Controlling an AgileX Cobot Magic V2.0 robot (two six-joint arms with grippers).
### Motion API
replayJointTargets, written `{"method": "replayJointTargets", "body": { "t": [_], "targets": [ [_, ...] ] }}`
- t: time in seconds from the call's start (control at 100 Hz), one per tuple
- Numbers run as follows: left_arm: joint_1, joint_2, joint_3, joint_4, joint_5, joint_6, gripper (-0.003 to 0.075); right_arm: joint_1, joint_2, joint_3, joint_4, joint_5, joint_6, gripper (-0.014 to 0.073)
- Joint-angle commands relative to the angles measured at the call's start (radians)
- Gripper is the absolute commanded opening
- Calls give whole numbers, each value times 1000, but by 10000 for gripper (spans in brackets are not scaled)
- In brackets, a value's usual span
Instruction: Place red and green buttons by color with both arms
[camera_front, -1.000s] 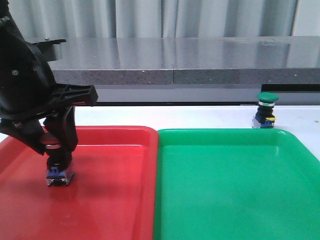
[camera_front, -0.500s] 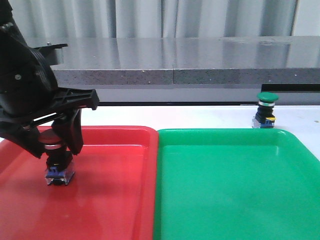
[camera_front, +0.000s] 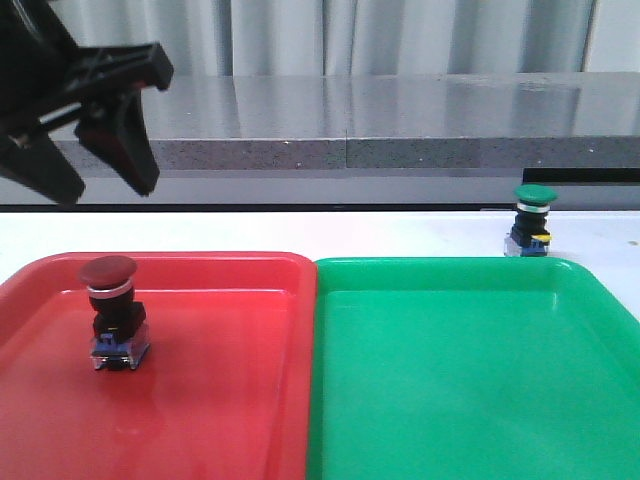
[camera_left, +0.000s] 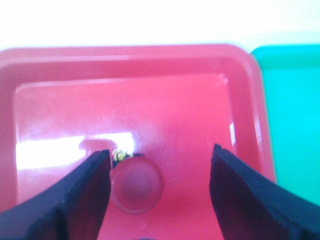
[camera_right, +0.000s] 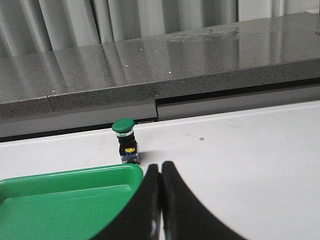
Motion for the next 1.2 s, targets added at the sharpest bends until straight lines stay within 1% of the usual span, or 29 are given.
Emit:
{"method": "replayJointTargets", "body": {
  "t": [0.0, 0.07, 0.12, 0.13, 0.14, 0.17, 0.19, 0.24, 0.28, 0.43, 0.7, 0.85, 0.92, 1.02, 1.13, 1.19],
  "targets": [
    [-10, -101, -15, -1, -82, -10, 393, -6, -21, -19, -13, -78, -7, -55],
    [-10, -158, 0, 2, -114, -10, 314, -6, -21, -19, -13, -78, -7, -55],
    [-10, -198, 13, 15, -135, -10, 237, -6, -21, -19, -13, -78, -7, -55],
    [-10, -209, 18, 21, -140, -10, 201, -6, -21, -19, -13, -78, -7, -55],
    [-10, -215, 20, 21, -144, -10, 201, -6, -21, -19, -13, -78, -7, -55],
    [-10, -237, 29, 37, -157, -10, 140, -6, -21, -19, -13, -78, -7, -55],
    [-10, -253, 36, 47, -166, -10, 117, -6, -21, -19, -13, -78, -7, -55],
    [-10, -288, 53, 68, -182, -10, 27, -6, -21, -19, -13, -78, -7, -55],
    [-10, -317, 68, 79, -194, -10, -22, -6, -21, -19, -13, -78, -7, -55],
    [-10, -412, 133, 122, -237, -10, -20, -6, -21, -19, -13, -78, -7, -55],
    [-10, -579, 258, 156, -286, -3, -20, -6, -21, -19, -13, -78, -7, -55],
    [-10, -670, 319, 252, -309, -2, -20, -6, -21, -19, -13, -78, -7, -55],
    [-10, -707, 344, 270, -289, -2, -20, -6, -21, -19, -13, -78, -7, -55],
    [-10, -760, 373, 288, -198, -2, -20, -6, -21, -19, -13, -78, -7, -55],
    [-10, -830, 389, 302, -146, -2, -20, -6, -21, -19, -13, -78, -7, -55],
    [-6, -869, 391, 302, -93, -2, -20, -6, -21, -19, -13, -78, -7, -55]
  ]
}}
